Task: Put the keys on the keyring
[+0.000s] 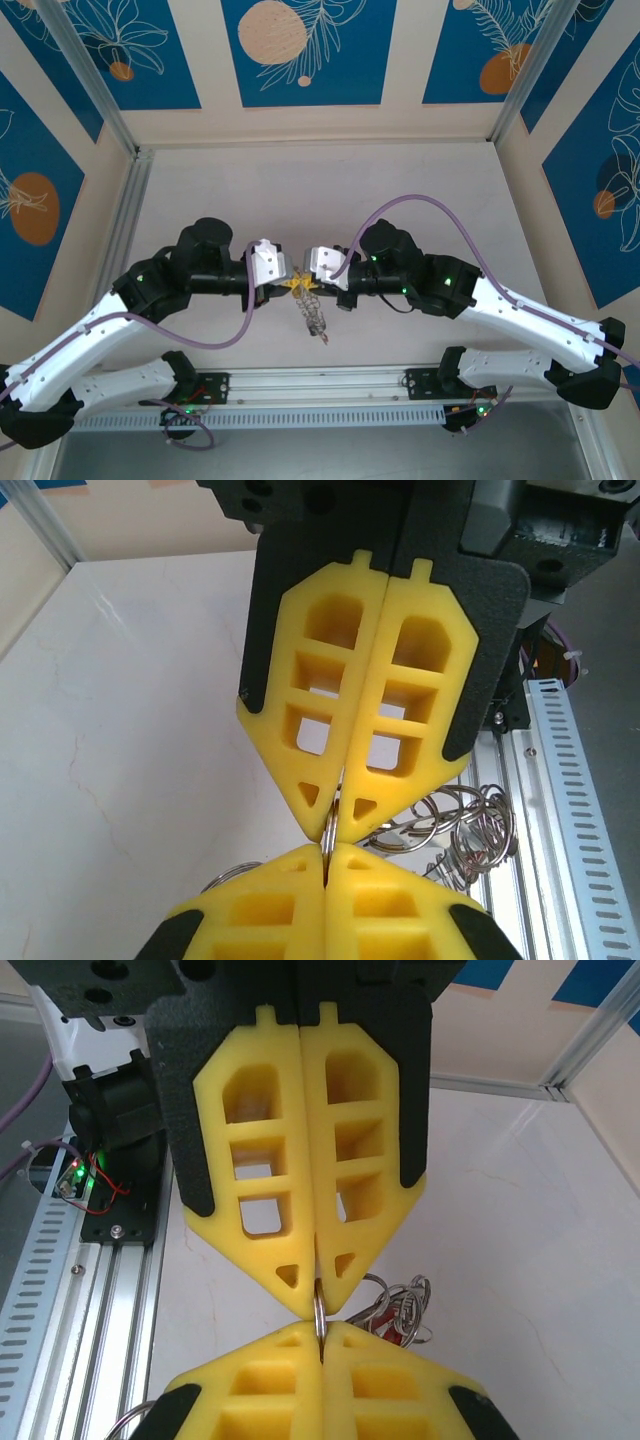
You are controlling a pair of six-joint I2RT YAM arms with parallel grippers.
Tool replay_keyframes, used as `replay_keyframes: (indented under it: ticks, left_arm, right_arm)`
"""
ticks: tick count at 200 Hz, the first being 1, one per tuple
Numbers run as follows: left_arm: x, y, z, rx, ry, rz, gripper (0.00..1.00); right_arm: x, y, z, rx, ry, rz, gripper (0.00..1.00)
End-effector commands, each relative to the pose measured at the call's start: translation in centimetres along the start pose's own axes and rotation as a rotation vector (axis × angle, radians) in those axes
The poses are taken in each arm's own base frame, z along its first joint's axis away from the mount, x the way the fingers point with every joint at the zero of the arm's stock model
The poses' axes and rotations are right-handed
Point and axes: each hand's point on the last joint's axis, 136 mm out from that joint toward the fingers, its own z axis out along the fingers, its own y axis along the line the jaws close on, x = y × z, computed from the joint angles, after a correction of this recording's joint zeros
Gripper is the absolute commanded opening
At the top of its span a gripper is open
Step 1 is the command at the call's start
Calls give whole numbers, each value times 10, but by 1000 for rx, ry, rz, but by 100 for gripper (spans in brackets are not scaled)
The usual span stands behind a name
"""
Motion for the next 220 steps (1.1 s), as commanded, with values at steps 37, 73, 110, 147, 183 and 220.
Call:
replay_keyframes:
  ticks: [37, 73, 110, 147, 183, 220]
  left_arm:
    - [-39, -18, -19, 55, -234, 5, 0]
    - [-52, -25, -27, 86, -336, 8, 0]
    - [-62, -30, -34, 106, -407, 17, 0]
    - [-69, -32, -40, 122, -481, 12, 0]
    - [-72, -31, -41, 137, -542, -5, 0]
    - [-76, -31, -45, 161, -602, -24, 0]
  right_arm:
    - [-25, 9, -16, -31, -138, -15, 26]
    - [-14, 8, -15, -33, -127, 31, 16]
    - [-11, 10, -15, -53, -128, 48, 11]
    - [-12, 18, -16, -104, -149, 58, 11]
    - [-16, 31, -20, -176, -186, 52, 20]
    - [-23, 33, -32, -181, -252, 45, 18]
